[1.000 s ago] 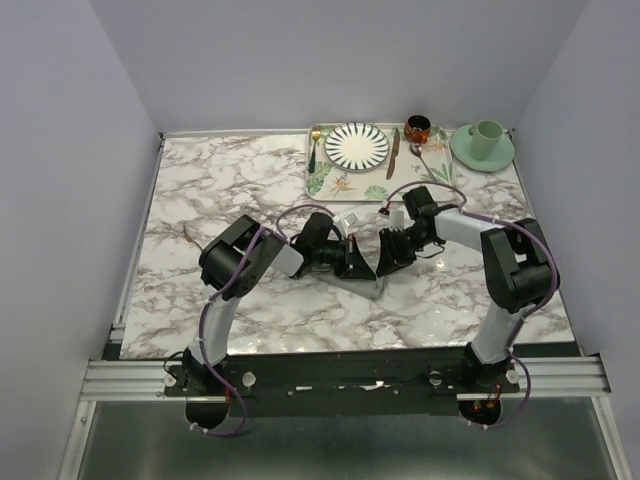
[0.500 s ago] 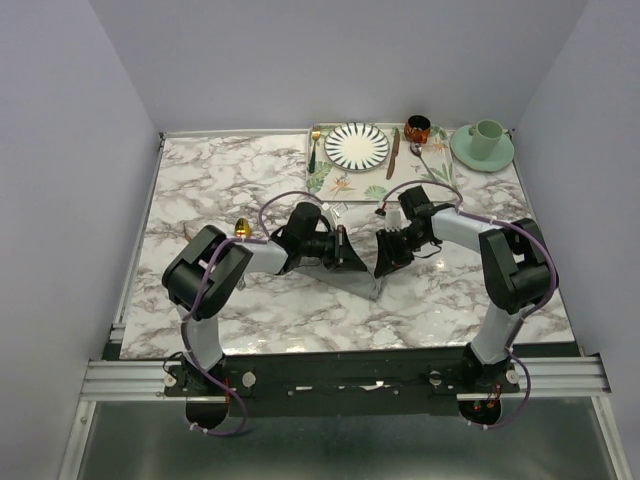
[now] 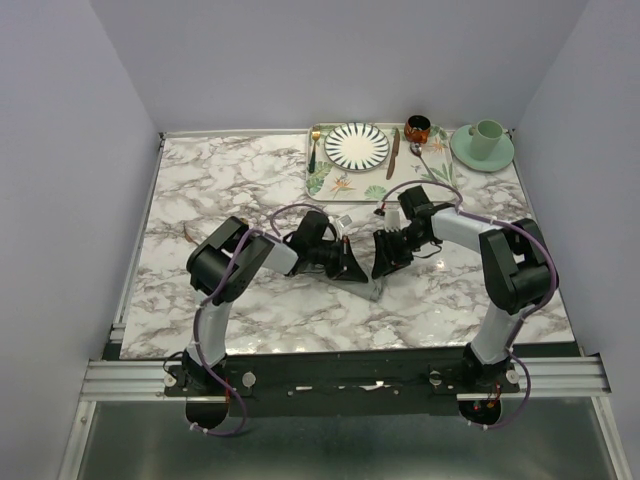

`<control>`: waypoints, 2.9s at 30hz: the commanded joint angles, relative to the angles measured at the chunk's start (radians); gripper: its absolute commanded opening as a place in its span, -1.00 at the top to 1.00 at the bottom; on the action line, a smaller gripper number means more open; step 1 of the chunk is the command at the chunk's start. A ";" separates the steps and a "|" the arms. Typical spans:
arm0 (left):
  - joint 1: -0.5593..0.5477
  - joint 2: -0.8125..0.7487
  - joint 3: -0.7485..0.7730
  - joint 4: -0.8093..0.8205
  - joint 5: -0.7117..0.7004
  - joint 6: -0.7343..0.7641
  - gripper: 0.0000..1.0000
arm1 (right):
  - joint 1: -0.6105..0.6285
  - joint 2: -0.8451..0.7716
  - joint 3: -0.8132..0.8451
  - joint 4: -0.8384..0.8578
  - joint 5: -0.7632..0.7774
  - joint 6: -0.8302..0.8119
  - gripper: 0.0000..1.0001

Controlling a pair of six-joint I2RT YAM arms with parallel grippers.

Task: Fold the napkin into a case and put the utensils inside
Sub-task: Stuff the top corner of the smaller-rectangle-folded napkin into the folded napkin.

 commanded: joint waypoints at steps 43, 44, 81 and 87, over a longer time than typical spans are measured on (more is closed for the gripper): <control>0.213 -0.057 -0.056 -0.198 0.067 0.260 1.00 | 0.162 -0.027 -0.030 -0.079 0.277 -0.202 0.20; 0.212 -0.023 -0.047 -0.216 0.067 0.273 1.00 | 0.162 -0.046 -0.021 -0.092 0.263 -0.205 0.18; 0.209 0.002 -0.007 -0.299 0.024 0.352 1.00 | 0.110 -0.021 0.109 -0.232 0.137 -0.124 0.27; 0.209 0.002 -0.010 -0.294 0.023 0.347 1.00 | 0.113 0.014 0.120 -0.229 0.135 -0.118 0.24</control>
